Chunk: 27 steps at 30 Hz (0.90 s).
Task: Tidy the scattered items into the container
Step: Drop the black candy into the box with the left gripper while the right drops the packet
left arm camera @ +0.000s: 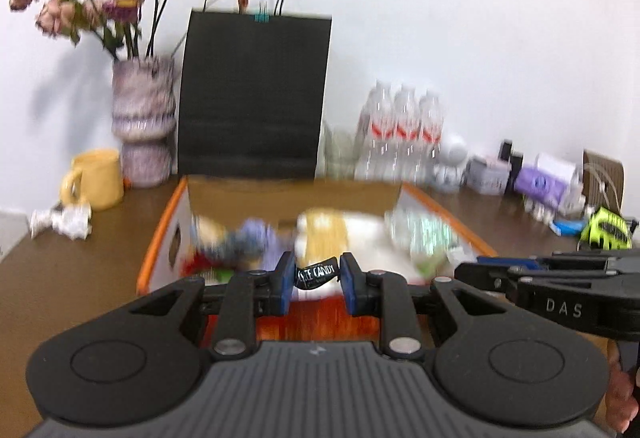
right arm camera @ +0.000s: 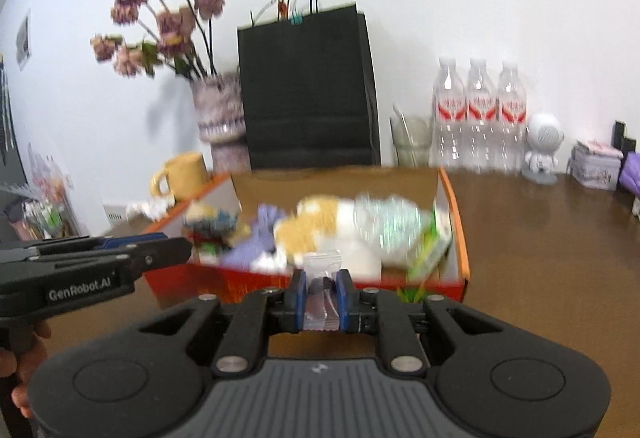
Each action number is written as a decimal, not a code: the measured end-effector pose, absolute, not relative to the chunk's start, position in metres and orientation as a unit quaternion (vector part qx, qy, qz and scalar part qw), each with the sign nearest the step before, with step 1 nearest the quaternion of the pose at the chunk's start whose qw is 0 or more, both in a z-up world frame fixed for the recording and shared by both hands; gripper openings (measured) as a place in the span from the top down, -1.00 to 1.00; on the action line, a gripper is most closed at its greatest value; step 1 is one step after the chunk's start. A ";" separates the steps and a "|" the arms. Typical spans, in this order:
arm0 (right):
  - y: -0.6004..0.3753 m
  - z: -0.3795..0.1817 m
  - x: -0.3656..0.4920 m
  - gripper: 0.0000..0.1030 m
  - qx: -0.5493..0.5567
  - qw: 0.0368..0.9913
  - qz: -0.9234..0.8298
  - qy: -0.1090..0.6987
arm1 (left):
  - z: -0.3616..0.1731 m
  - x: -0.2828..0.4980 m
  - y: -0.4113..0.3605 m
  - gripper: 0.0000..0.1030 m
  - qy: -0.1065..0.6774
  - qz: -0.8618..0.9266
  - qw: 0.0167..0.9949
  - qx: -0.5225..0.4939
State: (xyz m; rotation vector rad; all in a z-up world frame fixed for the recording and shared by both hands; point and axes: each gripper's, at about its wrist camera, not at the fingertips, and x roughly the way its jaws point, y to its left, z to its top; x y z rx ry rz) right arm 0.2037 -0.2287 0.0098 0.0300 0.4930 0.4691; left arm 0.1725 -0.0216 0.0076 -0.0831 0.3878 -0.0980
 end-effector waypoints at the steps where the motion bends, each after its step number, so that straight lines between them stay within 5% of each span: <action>1: -0.228 0.015 0.209 0.72 0.015 0.943 0.230 0.239 | 0.012 0.179 -0.020 0.52 0.188 -0.051 0.980 -0.045; 12: -0.187 0.017 0.313 0.71 0.008 0.940 0.224 0.258 | -0.001 0.277 0.016 0.52 0.202 -0.030 0.975 -0.085; 14: -0.179 0.011 0.325 0.67 -0.001 0.937 0.224 0.269 | -0.005 0.286 0.017 0.34 0.213 -0.032 0.974 -0.075; 15: -0.177 0.008 0.328 0.40 -0.003 0.936 0.222 0.274 | -0.008 0.290 0.018 0.20 0.218 -0.032 0.973 -0.071; 16: -0.175 0.006 0.332 0.13 -0.004 0.935 0.220 0.279 | -0.009 0.292 0.017 -0.32 0.223 -0.032 0.972 -0.066; 17: -0.174 0.004 0.333 -0.31 -0.006 0.934 0.218 0.284 | -0.009 0.293 0.016 -0.50 0.227 -0.024 0.972 -0.059; 20: -0.176 0.005 0.332 -0.74 -0.023 0.942 0.183 0.279 | -0.007 0.291 0.017 -1.00 0.217 0.012 0.975 -0.042; 23: -0.181 0.011 0.331 -1.00 -0.013 0.945 0.169 0.278 | -0.002 0.288 0.023 -1.00 0.217 0.020 0.975 -0.050; 27: -0.182 0.015 0.327 -1.00 -0.020 0.945 0.165 0.281 | 0.002 0.283 0.018 -1.00 0.219 0.019 0.974 -0.048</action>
